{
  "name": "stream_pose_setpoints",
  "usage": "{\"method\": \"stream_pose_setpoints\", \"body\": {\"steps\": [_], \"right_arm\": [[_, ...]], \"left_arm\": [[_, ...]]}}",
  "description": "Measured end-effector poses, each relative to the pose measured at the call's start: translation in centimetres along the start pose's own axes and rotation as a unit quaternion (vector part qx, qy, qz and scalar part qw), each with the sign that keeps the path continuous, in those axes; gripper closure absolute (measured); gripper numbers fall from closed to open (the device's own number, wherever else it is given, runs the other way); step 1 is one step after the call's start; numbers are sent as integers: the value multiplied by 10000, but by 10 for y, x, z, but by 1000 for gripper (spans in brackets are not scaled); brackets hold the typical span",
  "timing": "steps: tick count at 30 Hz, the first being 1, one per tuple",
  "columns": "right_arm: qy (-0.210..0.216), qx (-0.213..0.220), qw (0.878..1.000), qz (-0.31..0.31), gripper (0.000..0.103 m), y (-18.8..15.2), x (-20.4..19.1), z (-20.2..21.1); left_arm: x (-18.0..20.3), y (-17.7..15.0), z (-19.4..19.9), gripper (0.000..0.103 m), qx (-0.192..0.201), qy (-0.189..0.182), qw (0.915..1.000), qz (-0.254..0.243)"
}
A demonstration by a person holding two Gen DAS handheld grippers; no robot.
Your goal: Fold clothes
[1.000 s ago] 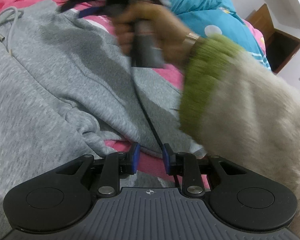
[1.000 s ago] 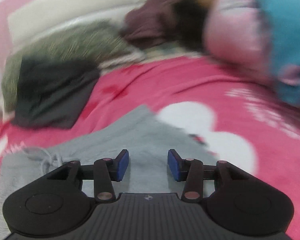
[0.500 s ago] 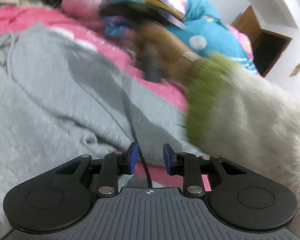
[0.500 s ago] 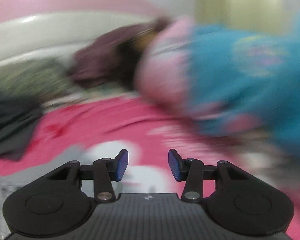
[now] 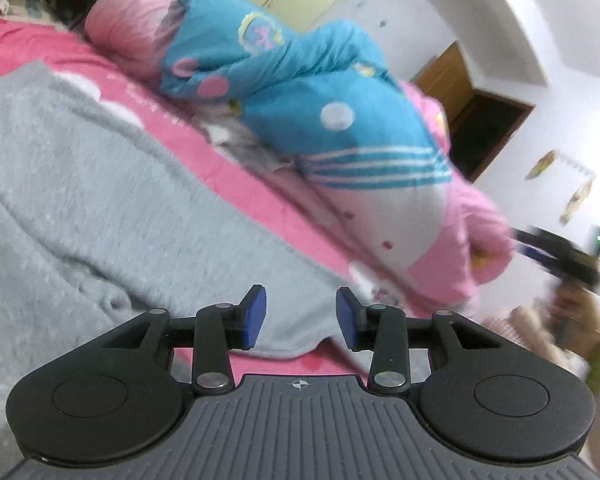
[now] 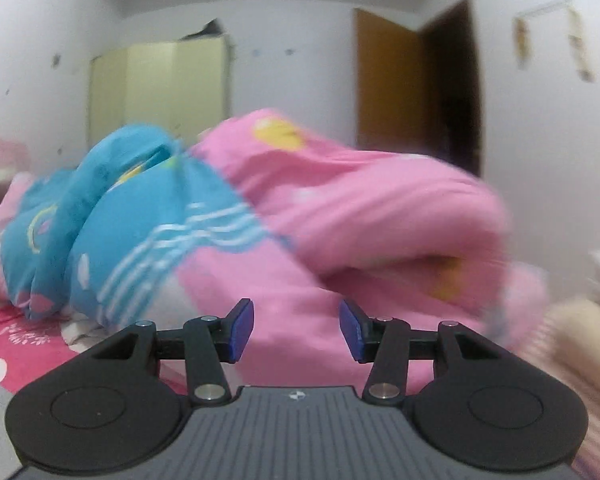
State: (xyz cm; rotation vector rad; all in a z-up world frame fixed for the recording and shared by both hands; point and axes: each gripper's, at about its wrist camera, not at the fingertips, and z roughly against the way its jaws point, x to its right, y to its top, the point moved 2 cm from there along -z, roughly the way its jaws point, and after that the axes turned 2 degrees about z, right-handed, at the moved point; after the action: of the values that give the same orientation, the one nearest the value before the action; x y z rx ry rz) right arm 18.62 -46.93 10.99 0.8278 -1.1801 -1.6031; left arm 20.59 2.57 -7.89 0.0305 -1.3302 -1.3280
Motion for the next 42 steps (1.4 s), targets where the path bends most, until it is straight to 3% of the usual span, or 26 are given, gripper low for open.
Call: {"method": "stream_pose_setpoints", "body": {"steps": [4, 7, 12, 17, 19, 20, 21, 23, 24, 26, 33, 34, 37, 42], "right_arm": [[-179, -432, 9982, -365, 33, -44, 62, 60], [-376, -1059, 9913, -687, 31, -94, 92, 74], [-753, -1908, 9694, -1349, 31, -160, 132, 40], [-1101, -2091, 9485, -2109, 31, -187, 159, -19], [-986, -2317, 9350, -2499, 31, -198, 168, -38], [-946, -2363, 9339, -2511, 32, -200, 167, -45], [-910, -2354, 9391, -2335, 36, -199, 162, -48], [-689, -2418, 9481, -1947, 74, -195, 148, -51], [-611, -2452, 9512, -1770, 75, -193, 140, -53], [-602, -2357, 9575, -1552, 85, -182, 133, -57], [-915, -1622, 9763, -1102, 91, -133, 135, -76], [-959, -1516, 9783, -1037, 97, -126, 135, -79], [-1103, -1220, 9827, -849, 100, -107, 135, -88], [-1604, -1660, 9671, -1068, 100, -137, 151, -110]], "left_arm": [[-11, -8, -20, 65, -216, 283, 9993, 111], [-17, -12, -28, 65, -266, 396, 9988, 133], [-11, -21, -30, 65, -208, 593, 9976, -290], [-7, -25, -33, 65, -171, 726, 9956, -563], [-8, -25, -33, 65, -165, 730, 9957, -548], [-8, -25, -34, 65, -165, 730, 9958, -534], [-9, -25, -34, 65, -162, 732, 9958, -526], [-8, -25, -35, 65, -155, 746, 9957, -525], [-8, -25, -35, 65, -147, 758, 9956, -530], [-7, -25, -36, 65, -126, 783, 9954, -545], [-7, -27, -36, 65, -98, 827, 9946, -622], [-7, -27, -37, 65, -100, 832, 9945, -628], [-7, -28, -37, 65, -106, 854, 9941, -658], [-7, -29, -37, 65, -111, 869, 9937, -695]]}}
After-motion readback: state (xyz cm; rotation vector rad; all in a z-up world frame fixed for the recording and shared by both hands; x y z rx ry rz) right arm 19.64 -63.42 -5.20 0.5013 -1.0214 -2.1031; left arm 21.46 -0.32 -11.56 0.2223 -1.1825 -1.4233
